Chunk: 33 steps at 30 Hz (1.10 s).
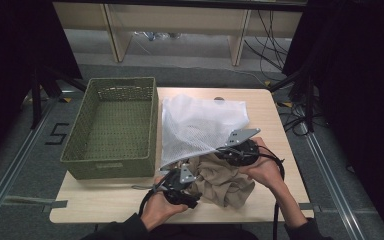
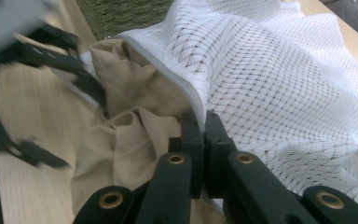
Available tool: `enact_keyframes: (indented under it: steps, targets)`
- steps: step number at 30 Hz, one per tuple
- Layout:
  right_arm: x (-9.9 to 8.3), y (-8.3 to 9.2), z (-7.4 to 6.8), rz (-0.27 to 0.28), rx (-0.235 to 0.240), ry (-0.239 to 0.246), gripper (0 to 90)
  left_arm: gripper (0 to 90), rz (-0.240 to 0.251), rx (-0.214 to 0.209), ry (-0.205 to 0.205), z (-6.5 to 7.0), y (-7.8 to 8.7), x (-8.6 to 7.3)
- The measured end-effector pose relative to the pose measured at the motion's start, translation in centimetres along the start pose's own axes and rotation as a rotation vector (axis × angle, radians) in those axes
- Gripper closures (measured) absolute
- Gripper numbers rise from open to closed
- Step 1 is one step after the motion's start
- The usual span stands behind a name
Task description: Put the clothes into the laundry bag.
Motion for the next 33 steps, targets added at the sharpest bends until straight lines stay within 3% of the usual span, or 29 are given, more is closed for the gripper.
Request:
enact_keyframes:
  steps: [1,4,5,8,9,10,12,13,14,16,18,19,21,22,23,24,26,28,30,32,33]
  targets:
    - [-0.1,0.0,-0.1,-0.004,0.004,-0.001,90.0,25.9,0.005,0.009,-0.012,-0.1,-0.6,0.4]
    - [-0.2,-0.2,-0.3,0.001,0.011,0.002,90.0,68.3,0.033,0.008,-0.070,-1.1,-1.2,1.5]
    - [-0.2,-0.1,-0.4,-0.009,0.019,0.010,90.0,78.3,0.063,0.026,-0.044,-1.4,-1.3,2.1]
    - [0.1,0.3,-0.4,0.013,0.007,0.011,90.0,84.5,0.170,0.076,0.013,-2.6,-0.1,4.3]
    - [0.2,0.6,-0.3,0.013,0.008,0.003,90.0,85.0,0.179,0.091,0.012,-3.1,0.7,4.9]
    - [0.3,0.8,-0.2,0.022,0.011,0.014,90.0,85.1,0.187,0.106,-0.019,-3.9,1.4,5.6]
    - [0.4,1.3,-0.2,0.036,0.020,0.008,90.0,85.1,0.238,0.148,0.034,-5.2,1.6,6.8]
    - [0.3,1.4,-0.2,0.037,0.020,0.004,90.0,85.1,0.229,0.163,0.020,-5.7,1.3,6.9]
    - [0.1,1.5,-0.3,0.031,0.017,-0.003,90.0,84.9,0.203,0.174,0.004,-6.2,0.6,6.6]
    - [-0.4,1.3,-0.4,0.013,0.021,-0.016,90.0,83.2,0.164,0.174,0.032,-6.7,-1.4,5.6]
    - [-0.9,0.8,-0.3,0.000,0.026,-0.011,90.0,79.1,0.150,0.144,0.103,-6.7,-2.5,4.3]
    - [-1.1,0.6,-0.2,0.001,0.024,-0.010,90.0,75.4,0.157,0.123,0.114,-6.4,-2.7,4.0]
    - [-1.3,0.5,-0.2,-0.008,0.030,-0.018,90.0,65.1,0.134,0.106,0.111,-6.2,-2.0,3.4]
    - [-1.3,0.4,-0.1,-0.006,0.031,-0.018,90.0,57.8,0.143,0.088,0.135,-5.9,-1.6,3.4]
    - [-1.2,0.4,-0.1,0.005,0.024,-0.018,90.0,51.6,0.110,0.086,0.130,-5.9,-0.7,3.1]
    - [-1.3,0.4,-0.1,0.003,0.026,-0.031,90.0,46.2,0.131,0.094,0.156,-5.8,0.2,3.1]
    - [-1.3,0.5,0.1,0.006,0.018,-0.030,90.0,39.6,0.143,0.070,0.163,-5.2,2.0,2.9]
    - [-1.3,0.5,0.2,0.009,0.020,-0.032,90.0,32.5,0.140,0.014,0.176,-3.9,3.3,2.4]
    - [-1.4,0.5,0.2,-0.004,0.027,-0.040,90.0,27.5,0.125,-0.036,0.170,-2.2,3.5,1.9]
    - [-1.3,0.3,0.2,-0.002,0.018,-0.046,90.0,24.0,0.093,-0.077,0.153,-0.4,2.7,1.3]
    - [-1.3,0.4,0.1,-0.012,0.029,-0.035,90.0,22.2,0.069,-0.102,0.126,0.3,2.1,1.0]
Point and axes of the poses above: each handheld gripper's, and its own axes: y roughly backward along the jaws, x roughly out of its top, z roughly to its right, the point moved 8 cm from there along -y, roughly forward along the jaws, and after that the axes turned 1 degree about y, right-handed, at the moved point
